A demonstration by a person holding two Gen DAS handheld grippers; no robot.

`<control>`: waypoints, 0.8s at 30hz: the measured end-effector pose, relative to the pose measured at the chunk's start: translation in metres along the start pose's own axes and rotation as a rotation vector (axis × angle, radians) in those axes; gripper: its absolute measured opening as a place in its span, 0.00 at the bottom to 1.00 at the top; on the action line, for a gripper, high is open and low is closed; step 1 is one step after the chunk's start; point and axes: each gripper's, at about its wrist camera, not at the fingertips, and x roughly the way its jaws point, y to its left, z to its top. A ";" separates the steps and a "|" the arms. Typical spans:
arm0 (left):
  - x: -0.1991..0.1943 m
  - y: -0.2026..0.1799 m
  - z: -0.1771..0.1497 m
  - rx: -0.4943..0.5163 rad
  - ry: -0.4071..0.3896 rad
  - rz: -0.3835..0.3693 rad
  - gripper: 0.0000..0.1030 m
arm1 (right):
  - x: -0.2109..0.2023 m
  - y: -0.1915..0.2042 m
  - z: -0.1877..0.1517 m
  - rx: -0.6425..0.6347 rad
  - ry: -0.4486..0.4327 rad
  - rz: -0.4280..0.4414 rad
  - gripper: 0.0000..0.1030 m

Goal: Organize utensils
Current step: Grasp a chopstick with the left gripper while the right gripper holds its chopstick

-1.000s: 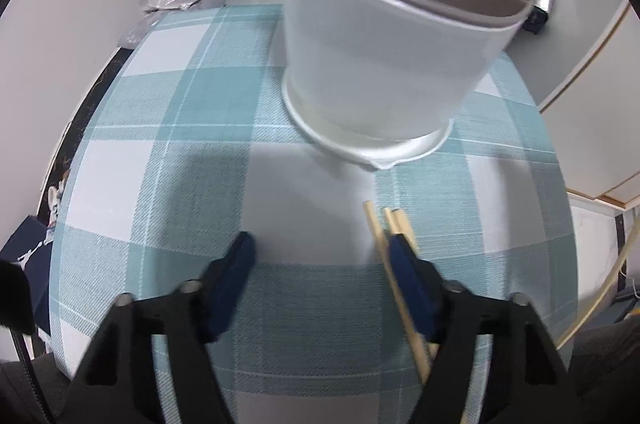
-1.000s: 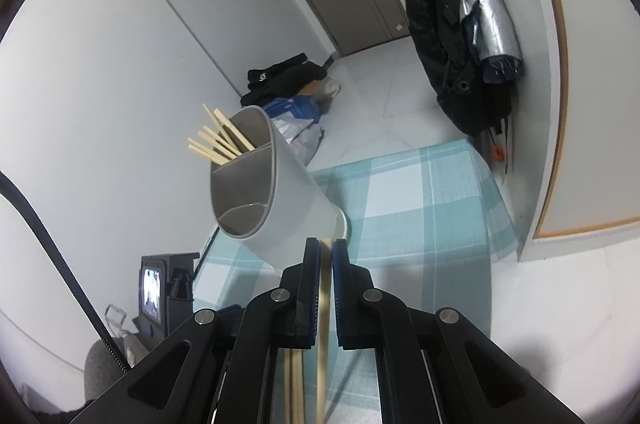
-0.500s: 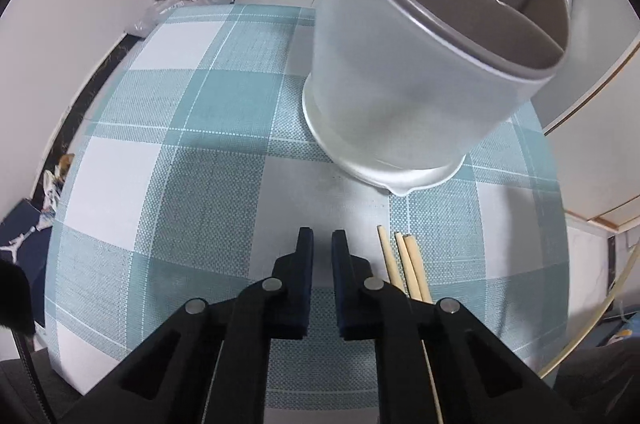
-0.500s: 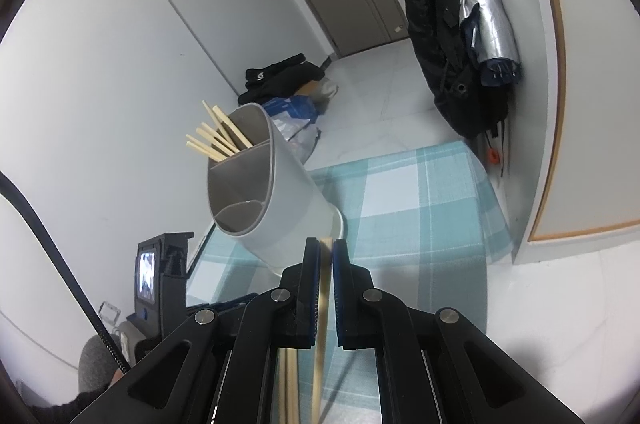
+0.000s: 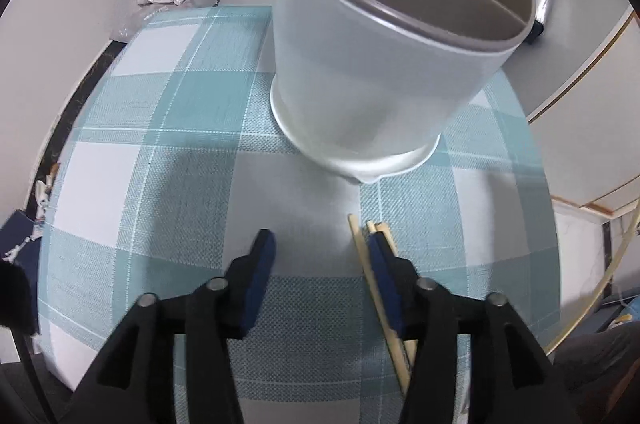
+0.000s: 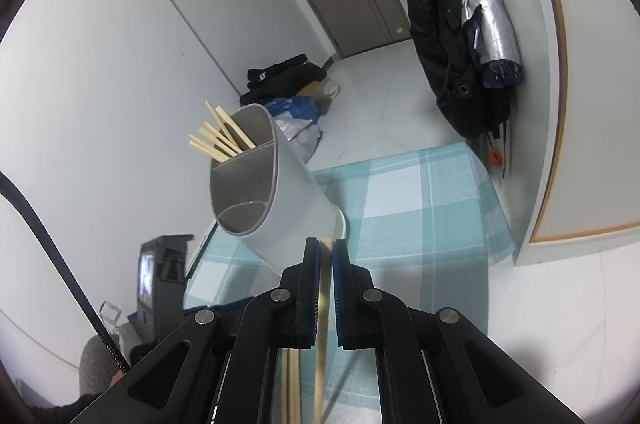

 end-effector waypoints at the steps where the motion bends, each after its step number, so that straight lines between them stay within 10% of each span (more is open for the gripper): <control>1: -0.001 -0.006 -0.004 0.009 0.001 0.008 0.48 | 0.000 0.000 0.000 0.001 0.000 0.000 0.05; 15: 0.015 -0.026 0.003 0.072 0.065 0.082 0.57 | -0.003 0.005 0.001 -0.008 -0.006 0.011 0.05; 19: 0.015 -0.021 0.011 0.032 0.036 0.083 0.19 | -0.004 0.006 0.003 -0.010 -0.015 0.012 0.05; 24: 0.019 -0.012 0.017 -0.040 0.009 0.033 0.03 | -0.004 0.013 0.003 -0.047 -0.021 -0.006 0.05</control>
